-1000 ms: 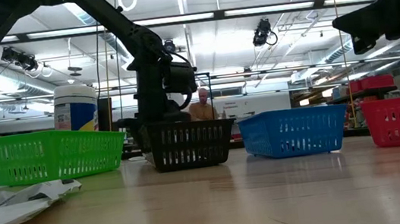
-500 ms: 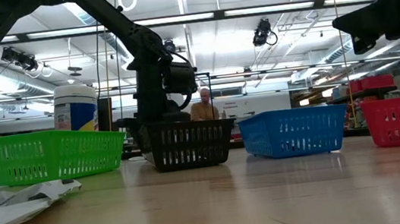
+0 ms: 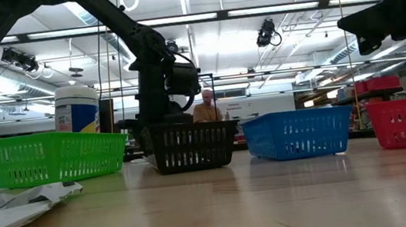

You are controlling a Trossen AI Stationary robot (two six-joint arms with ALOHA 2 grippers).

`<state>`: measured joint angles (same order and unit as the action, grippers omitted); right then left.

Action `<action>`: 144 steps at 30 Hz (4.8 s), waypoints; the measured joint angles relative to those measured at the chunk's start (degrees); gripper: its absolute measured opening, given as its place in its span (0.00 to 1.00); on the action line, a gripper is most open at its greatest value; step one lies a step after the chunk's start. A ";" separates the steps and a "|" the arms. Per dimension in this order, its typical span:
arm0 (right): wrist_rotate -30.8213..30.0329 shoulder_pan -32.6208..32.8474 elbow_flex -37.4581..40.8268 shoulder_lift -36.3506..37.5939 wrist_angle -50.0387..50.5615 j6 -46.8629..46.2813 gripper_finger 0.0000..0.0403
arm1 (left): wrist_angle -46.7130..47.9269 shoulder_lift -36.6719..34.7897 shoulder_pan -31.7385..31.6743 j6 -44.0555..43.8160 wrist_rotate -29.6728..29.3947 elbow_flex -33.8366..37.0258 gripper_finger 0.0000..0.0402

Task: Pick & Place First Aid Supplies
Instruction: Put the bandage into the green basket

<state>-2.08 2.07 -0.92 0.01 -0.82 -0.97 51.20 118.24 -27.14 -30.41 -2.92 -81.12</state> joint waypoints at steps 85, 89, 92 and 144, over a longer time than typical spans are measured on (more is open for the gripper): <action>-0.01 0.00 0.00 0.00 0.00 0.01 0.06 | 5.97 -22.36 30.04 0.98 -2.21 -0.02 0.26; -0.01 0.01 0.02 0.00 0.00 0.02 0.06 | 5.97 -22.36 30.04 0.94 -2.21 0.02 0.26; -0.01 0.00 -0.01 0.00 0.00 0.00 0.06 | 5.97 -22.36 30.03 0.92 -2.21 0.02 0.26; -0.01 0.00 0.02 0.00 -0.01 0.01 0.06 | -4.35 -42.82 30.26 -27.27 5.77 34.71 0.26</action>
<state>-2.09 2.07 -0.91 0.01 -0.83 -0.96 46.85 75.41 3.12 -57.68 2.85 -46.41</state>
